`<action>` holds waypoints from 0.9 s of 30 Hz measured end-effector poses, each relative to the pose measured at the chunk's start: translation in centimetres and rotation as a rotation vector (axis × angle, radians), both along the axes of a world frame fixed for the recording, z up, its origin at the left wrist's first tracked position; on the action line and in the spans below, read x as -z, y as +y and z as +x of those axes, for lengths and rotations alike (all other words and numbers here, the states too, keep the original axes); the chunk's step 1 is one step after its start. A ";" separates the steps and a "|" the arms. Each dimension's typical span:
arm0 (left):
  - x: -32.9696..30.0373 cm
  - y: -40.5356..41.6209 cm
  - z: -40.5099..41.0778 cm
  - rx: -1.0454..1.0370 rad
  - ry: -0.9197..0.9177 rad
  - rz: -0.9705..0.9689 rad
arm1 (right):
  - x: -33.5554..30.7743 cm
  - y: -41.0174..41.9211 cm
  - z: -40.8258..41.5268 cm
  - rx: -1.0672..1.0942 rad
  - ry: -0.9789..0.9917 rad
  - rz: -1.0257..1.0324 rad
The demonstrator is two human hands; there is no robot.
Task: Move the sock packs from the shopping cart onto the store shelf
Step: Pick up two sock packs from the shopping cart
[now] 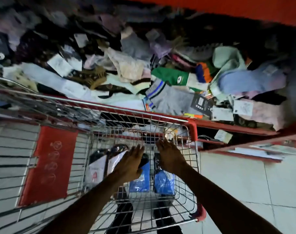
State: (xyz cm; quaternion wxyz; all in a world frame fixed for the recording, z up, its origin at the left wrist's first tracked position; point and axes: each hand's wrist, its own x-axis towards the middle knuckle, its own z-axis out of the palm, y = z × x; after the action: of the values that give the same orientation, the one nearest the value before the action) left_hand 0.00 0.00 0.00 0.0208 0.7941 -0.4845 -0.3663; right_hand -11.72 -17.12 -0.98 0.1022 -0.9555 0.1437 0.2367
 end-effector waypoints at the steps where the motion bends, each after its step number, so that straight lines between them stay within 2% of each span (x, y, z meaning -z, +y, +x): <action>1: 1.5 -0.5 0.4 0.009 0.038 0.050 | 1.1 -0.2 0.2 -0.026 0.081 0.013; 6: 6.9 -2.8 1.9 0.035 0.161 0.197 | 4.7 -1.7 1.8 -0.056 0.438 0.181; 8: 7.7 -3.7 2.1 0.049 0.135 0.183 | 5.1 -2.0 2.5 0.048 0.477 0.259; 13: 8.5 -5.1 2.1 0.109 -0.003 0.226 | 5.9 -2.4 3.3 0.013 0.493 0.188; 17: 8.4 -5.0 1.8 0.194 -0.025 0.290 | 5.0 -2.5 3.4 -0.055 0.535 0.146; 20: 7.6 -4.8 1.9 0.251 -0.024 0.278 | 3.2 -2.2 3.6 -0.083 0.463 0.130; 22: 7.0 -4.6 2.0 0.258 0.015 0.235 | 2.5 -1.9 3.2 -0.066 0.420 0.176; 26: 4.1 -3.2 1.6 0.144 0.260 0.203 | 0.3 -1.6 1.9 0.006 0.372 0.274; 27: 3.4 -2.6 1.3 0.124 0.257 0.166 | -0.5 -1.5 1.5 0.016 0.334 0.277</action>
State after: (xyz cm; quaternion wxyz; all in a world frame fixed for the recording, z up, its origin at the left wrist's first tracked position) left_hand 1.32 -2.58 -3.37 -0.0055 0.7084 -0.4941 -0.5041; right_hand -10.17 -18.63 -0.53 0.2089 -0.8786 0.1322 0.4086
